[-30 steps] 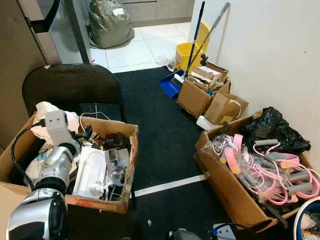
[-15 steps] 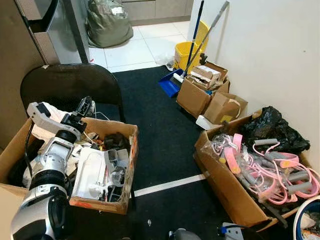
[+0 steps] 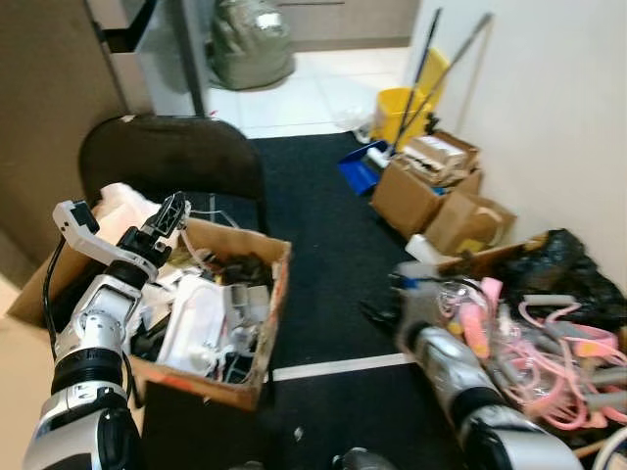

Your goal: Picking trash to rubbish bin

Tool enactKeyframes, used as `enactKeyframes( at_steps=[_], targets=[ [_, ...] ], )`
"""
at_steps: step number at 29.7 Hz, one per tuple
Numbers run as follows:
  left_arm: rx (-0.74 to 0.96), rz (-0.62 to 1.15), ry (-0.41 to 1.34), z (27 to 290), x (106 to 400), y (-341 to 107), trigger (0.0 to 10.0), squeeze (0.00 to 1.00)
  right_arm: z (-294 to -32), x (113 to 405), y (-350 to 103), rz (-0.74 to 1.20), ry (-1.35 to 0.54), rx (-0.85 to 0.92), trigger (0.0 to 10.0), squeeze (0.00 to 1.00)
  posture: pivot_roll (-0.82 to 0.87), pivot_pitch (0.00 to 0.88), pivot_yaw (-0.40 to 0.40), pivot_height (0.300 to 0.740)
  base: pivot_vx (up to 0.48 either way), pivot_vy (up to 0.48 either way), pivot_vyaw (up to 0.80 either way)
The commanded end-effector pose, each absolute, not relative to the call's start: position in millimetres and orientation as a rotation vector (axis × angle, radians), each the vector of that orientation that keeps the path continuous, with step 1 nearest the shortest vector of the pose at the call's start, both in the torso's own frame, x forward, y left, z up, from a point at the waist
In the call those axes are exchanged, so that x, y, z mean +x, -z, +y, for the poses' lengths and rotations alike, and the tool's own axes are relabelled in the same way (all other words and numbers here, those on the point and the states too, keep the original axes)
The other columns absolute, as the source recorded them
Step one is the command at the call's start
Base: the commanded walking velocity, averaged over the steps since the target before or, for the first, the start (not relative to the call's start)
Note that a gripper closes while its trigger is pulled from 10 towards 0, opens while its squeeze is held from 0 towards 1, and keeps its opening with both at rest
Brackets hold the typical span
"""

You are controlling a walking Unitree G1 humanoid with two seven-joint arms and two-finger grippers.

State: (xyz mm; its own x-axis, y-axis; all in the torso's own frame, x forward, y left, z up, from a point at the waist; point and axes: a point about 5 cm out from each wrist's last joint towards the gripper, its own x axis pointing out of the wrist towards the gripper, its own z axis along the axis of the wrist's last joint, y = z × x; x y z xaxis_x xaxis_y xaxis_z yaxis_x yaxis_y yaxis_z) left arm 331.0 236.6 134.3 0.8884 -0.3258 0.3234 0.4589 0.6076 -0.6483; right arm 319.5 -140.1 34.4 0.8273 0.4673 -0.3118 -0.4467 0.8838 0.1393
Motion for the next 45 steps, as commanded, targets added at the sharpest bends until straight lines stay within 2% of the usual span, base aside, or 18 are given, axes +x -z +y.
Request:
enactKeyframes(
  at_steps=[1, 9, 14, 18, 25, 33, 40, 44, 45],
  targets=[
    [-0.806, -0.18, 0.514, 230, 327, -133, 10.0, 0.0, -134, 328, -50, 0.27, -0.546, 0.037, 10.0, 0.0, 0.05, 0.095, 0.011, 0.74, 0.0, 0.0, 0.78],
    [-0.82, -0.174, 0.549, 226, 319, -133, 10.0, 0.0, -103, 338, -75, 0.167, -0.685, 0.064, 10.0, 0.0, 0.07, 0.098, 0.0, 0.74, 0.0, 0.0, 0.78],
    [-0.855, -0.153, 0.575, 222, 316, -131, 10.0, 0.0, -94, 339, -81, 0.14, -0.722, 0.087, 10.0, 0.0, 0.07, 0.098, 0.0, 0.74, 0.0, 0.0, 0.77],
    [-0.881, -0.105, 0.648, 213, 309, -129, 10.0, 0.0, -82, 339, -87, 0.109, -0.764, 0.11, 10.0, 0.0, 0.08, 0.095, -0.003, 0.74, 0.0, 0.0, 0.78],
    [-0.878, -0.032, 0.637, 207, 309, -122, 10.0, 0.0, -84, 347, -91, 0.099, -0.643, 0.117, 10.0, 0.0, 0.09, 0.092, -0.009, 0.74, 0.0, 0.0, 0.33],
    [-0.839, 0.021, 0.642, 200, 313, -119, 10.0, 0.0, -83, 346, -92, 0.095, -0.655, 0.141, 10.0, 0.0, 0.09, 0.087, -0.013, 0.74, 0.0, 0.0, 0.0],
    [-0.972, 0.013, 0.721, 198, 316, -120, 10.0, 0.0, -75, 342, -90, 0.099, -0.697, 0.218, 10.0, 0.0, 0.08, 0.091, -0.015, 0.74, 0.0, 0.0, 0.0],
    [-1.073, -0.057, 0.775, 201, 318, -130, 10.0, 0.0, -72, 340, -94, 0.073, -0.723, 0.296, 10.0, 0.0, 0.08, 0.099, -0.015, 0.74, 0.0, 0.0, 0.0],
    [-1.167, -0.125, 0.798, 208, 319, -138, 10.0, 0.0, -71, 339, -96, 0.057, -0.744, 0.327, 10.0, 0.0, 0.06, 0.109, -0.018, 0.74, 0.0, 0.0, 0.0]
  ],
)
